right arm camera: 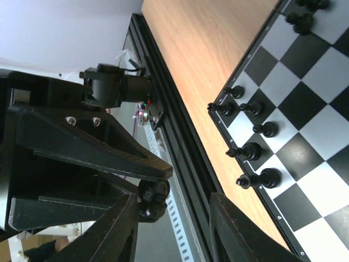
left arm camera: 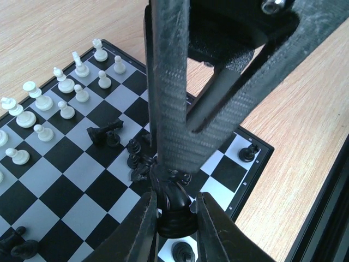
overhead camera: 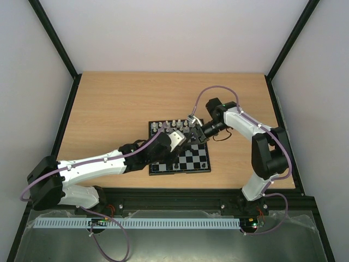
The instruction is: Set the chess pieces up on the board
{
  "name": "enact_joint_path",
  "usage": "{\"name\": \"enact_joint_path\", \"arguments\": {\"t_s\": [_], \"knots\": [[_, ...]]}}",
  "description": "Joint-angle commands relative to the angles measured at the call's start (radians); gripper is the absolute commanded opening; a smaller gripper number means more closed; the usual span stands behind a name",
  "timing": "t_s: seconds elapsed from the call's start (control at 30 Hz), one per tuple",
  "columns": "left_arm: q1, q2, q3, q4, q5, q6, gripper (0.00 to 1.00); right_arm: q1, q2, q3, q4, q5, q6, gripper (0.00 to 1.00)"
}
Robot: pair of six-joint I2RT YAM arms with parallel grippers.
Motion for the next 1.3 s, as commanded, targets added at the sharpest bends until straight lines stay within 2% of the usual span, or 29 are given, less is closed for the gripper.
{"name": "enact_joint_path", "arguments": {"t_s": [0.0,0.3,0.43,0.57,0.7,0.73,0.77,0.8,0.87,1.0,1.1,1.2,1.27], "knots": [[-0.014,-0.019,-0.007,0.028,0.001,0.018,0.12,0.028,0.031,0.035,-0.09,-0.067,-0.038,0.37],[-0.016,-0.013,-0.001,0.023,-0.004,0.021,0.14,0.058,0.047,0.038,-0.108,-0.077,-0.058,0.16],[-0.017,-0.014,-0.001,0.022,-0.009,0.019,0.19,0.058,0.048,0.037,-0.094,-0.073,-0.054,0.07],[-0.014,-0.037,0.03,-0.021,-0.02,-0.024,0.41,0.058,0.037,0.037,-0.072,-0.054,-0.052,0.02],[0.01,-0.085,0.107,-0.121,-0.037,-0.057,0.6,0.057,-0.021,0.013,-0.008,0.002,-0.026,0.01],[0.02,-0.104,0.122,-0.139,-0.035,-0.058,0.7,0.057,-0.044,-0.003,0.017,0.024,-0.013,0.01],[0.032,-0.123,0.133,-0.151,-0.031,-0.059,0.86,0.057,-0.08,-0.02,0.048,0.047,0.001,0.01],[0.049,-0.145,0.14,-0.157,-0.028,-0.06,0.97,0.057,-0.111,-0.044,0.082,0.074,0.018,0.01],[0.086,-0.18,0.145,-0.164,-0.034,-0.091,0.99,0.057,-0.176,-0.088,0.149,0.141,0.043,0.01],[0.204,-0.156,0.168,-0.263,-0.217,-0.208,0.99,0.057,-0.315,-0.185,0.263,0.327,0.066,0.01],[0.285,-0.111,0.193,-0.342,-0.225,-0.204,0.99,0.058,-0.429,-0.265,0.32,0.444,0.041,0.02],[0.304,-0.169,0.09,-0.21,-0.248,-0.153,0.99,0.058,-0.54,-0.368,0.375,0.544,0.005,0.01],[0.325,-0.22,0.002,-0.111,-0.211,-0.107,0.99,0.058,-0.61,-0.424,0.406,0.591,-0.018,0.01]]}}
